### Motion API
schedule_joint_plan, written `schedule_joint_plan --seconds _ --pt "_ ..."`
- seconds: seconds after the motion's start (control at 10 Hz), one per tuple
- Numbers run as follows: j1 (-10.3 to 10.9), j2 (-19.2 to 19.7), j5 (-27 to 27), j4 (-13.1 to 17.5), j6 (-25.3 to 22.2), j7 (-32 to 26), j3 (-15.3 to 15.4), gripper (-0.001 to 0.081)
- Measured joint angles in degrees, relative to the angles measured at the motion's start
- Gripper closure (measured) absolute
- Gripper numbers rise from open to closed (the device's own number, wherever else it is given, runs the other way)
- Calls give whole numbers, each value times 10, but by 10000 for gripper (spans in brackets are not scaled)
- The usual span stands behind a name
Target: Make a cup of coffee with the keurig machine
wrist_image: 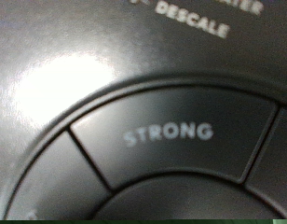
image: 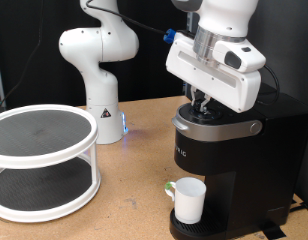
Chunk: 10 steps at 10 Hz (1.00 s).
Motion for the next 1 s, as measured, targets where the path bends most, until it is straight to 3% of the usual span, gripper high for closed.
schedule_joint_plan --seconds 0.3,0.7,1.0 --pt "-1 5 6 7 -12 -10 -1 802" --pt "-5 37 15 51 -69 -10 -1 802" --pt "-5 46 16 63 -83 -10 -3 802"
